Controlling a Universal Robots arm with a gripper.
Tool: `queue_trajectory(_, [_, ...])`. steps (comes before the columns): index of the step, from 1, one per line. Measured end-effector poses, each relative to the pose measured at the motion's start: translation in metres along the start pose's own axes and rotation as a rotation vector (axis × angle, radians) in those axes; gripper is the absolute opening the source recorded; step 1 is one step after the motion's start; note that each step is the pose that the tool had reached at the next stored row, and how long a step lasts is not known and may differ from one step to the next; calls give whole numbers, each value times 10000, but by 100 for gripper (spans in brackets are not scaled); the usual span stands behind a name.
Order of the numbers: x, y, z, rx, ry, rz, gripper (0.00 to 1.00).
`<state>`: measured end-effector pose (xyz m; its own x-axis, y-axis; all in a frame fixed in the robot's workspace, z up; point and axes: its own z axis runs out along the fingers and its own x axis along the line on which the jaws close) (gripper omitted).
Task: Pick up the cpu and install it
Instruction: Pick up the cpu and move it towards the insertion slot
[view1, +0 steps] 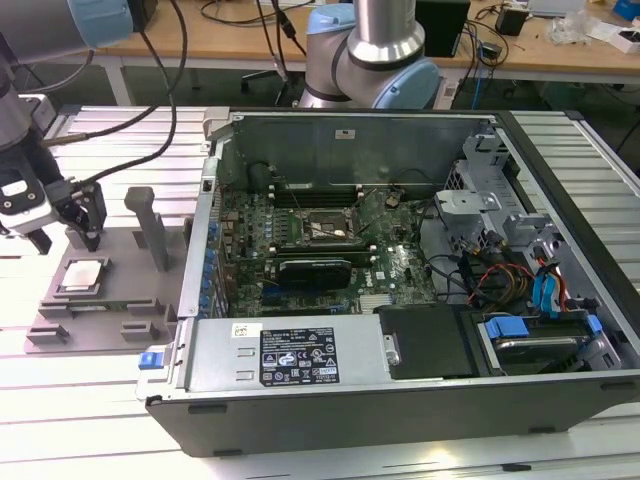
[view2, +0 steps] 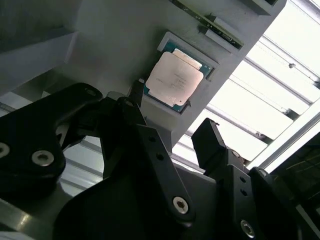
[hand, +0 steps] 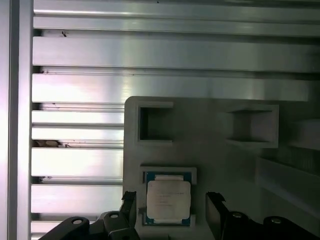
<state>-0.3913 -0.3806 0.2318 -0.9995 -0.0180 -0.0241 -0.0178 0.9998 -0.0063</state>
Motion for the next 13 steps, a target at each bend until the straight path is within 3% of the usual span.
queue_trajectory(13, [48, -68, 226, 3, -1, 0, 66])
